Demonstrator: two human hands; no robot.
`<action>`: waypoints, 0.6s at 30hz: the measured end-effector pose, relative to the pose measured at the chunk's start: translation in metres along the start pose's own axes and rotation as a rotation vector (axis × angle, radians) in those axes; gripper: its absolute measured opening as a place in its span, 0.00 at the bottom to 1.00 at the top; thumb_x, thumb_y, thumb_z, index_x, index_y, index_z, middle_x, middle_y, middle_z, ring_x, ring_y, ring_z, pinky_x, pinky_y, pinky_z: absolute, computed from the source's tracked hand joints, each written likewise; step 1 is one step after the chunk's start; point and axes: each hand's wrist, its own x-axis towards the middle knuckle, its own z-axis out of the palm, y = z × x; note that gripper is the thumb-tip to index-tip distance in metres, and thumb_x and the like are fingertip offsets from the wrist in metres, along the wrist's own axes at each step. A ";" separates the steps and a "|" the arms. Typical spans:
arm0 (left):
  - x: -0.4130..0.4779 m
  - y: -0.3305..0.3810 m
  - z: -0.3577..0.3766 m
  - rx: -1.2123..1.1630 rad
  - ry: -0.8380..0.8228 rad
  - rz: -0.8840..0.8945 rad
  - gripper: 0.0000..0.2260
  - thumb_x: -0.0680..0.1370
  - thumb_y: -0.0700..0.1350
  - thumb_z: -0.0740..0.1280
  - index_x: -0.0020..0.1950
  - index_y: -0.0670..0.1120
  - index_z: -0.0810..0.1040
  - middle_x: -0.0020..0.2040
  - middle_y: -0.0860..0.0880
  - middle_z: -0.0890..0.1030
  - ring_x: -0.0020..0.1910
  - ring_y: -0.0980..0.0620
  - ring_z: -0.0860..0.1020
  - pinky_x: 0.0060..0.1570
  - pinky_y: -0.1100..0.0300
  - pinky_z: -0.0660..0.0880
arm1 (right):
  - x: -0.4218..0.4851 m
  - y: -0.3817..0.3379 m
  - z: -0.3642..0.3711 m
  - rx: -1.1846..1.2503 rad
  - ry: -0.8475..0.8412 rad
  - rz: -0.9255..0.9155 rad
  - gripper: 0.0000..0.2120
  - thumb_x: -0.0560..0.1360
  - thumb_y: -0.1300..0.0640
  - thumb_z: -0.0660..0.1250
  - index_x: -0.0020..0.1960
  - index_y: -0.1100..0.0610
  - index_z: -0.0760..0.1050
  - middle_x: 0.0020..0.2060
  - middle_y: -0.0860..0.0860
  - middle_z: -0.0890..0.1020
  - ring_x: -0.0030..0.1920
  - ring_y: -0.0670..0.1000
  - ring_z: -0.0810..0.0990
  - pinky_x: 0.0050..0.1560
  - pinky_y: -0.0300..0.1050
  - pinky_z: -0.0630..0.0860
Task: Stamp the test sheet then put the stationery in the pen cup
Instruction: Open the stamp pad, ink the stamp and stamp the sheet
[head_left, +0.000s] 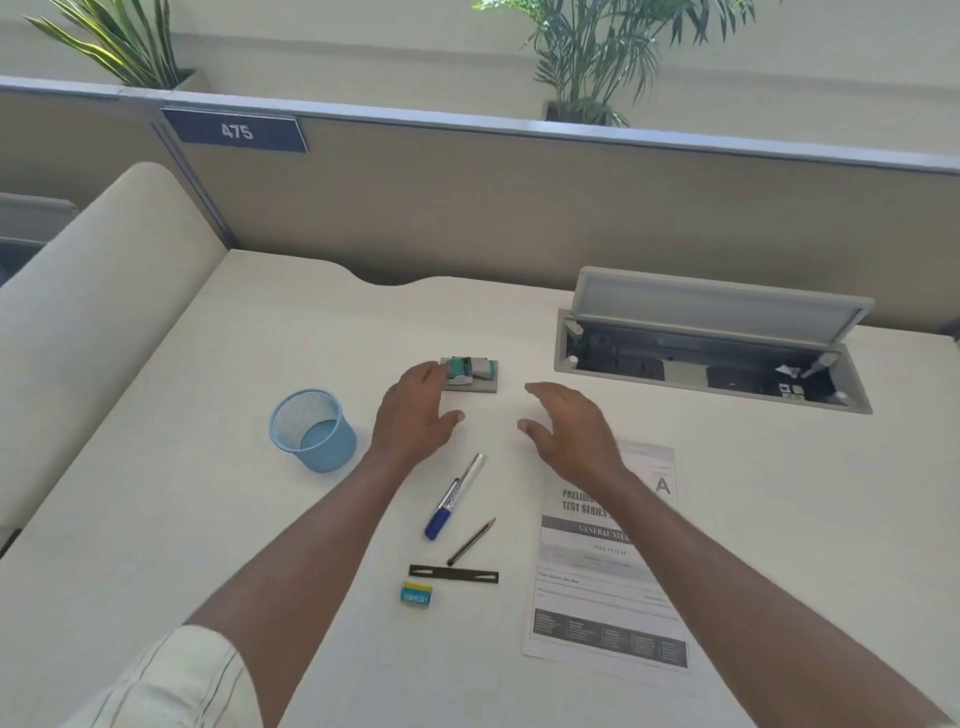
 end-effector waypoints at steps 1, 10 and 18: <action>0.010 -0.003 -0.001 -0.004 0.004 -0.012 0.34 0.81 0.52 0.74 0.84 0.45 0.66 0.83 0.45 0.70 0.82 0.44 0.68 0.78 0.45 0.70 | 0.012 -0.007 0.006 0.007 -0.017 0.001 0.27 0.82 0.50 0.71 0.78 0.55 0.72 0.76 0.52 0.76 0.76 0.56 0.73 0.76 0.51 0.68; 0.056 -0.021 0.006 -0.010 -0.040 0.022 0.38 0.80 0.44 0.75 0.87 0.49 0.62 0.83 0.45 0.70 0.85 0.45 0.63 0.80 0.44 0.67 | 0.086 -0.042 0.041 -0.048 0.046 -0.055 0.20 0.81 0.59 0.69 0.72 0.56 0.76 0.69 0.52 0.81 0.66 0.59 0.77 0.55 0.54 0.80; 0.069 -0.030 0.017 -0.059 -0.059 0.021 0.43 0.79 0.44 0.76 0.88 0.52 0.56 0.76 0.46 0.78 0.73 0.40 0.77 0.69 0.43 0.76 | 0.106 -0.042 0.051 -0.220 -0.015 -0.094 0.13 0.74 0.71 0.64 0.52 0.57 0.78 0.49 0.53 0.81 0.54 0.58 0.76 0.38 0.48 0.64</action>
